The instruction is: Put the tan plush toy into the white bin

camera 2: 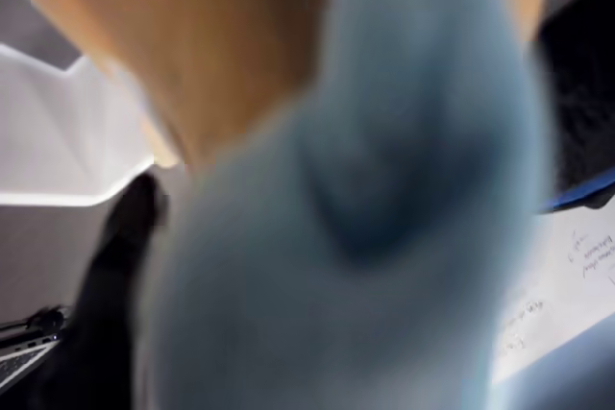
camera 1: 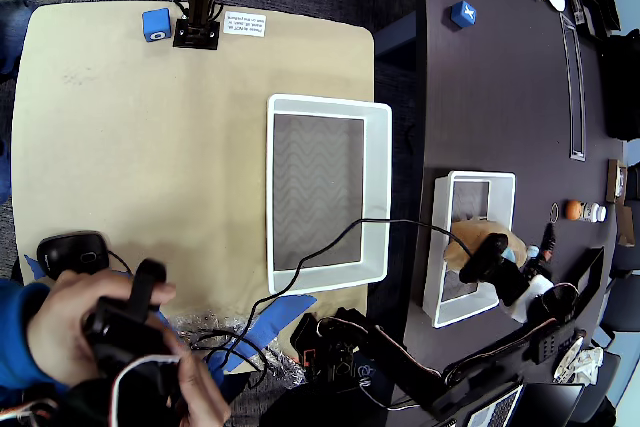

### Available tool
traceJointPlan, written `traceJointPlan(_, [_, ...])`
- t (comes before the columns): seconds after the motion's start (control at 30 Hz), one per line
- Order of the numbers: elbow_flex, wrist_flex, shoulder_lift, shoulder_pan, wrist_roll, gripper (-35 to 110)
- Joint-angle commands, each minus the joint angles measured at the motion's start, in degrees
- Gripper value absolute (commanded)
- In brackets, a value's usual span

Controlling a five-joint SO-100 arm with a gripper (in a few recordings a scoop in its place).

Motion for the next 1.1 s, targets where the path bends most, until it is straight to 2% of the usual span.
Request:
traceJointPlan(0.0, [-4.3,0.4,-0.4,0.6,0.6,73])
traceJointPlan(0.37, [-3.8,-5.4,-5.4,1.5,0.6,73])
traceJointPlan(0.67, [-3.6,-2.6,-6.1,1.5,0.6,72])
traceJointPlan(0.8, [-3.6,-1.1,-6.1,1.6,0.6,63])
traceJointPlan(1.07, [-3.6,-0.5,-5.6,1.6,0.6,36])
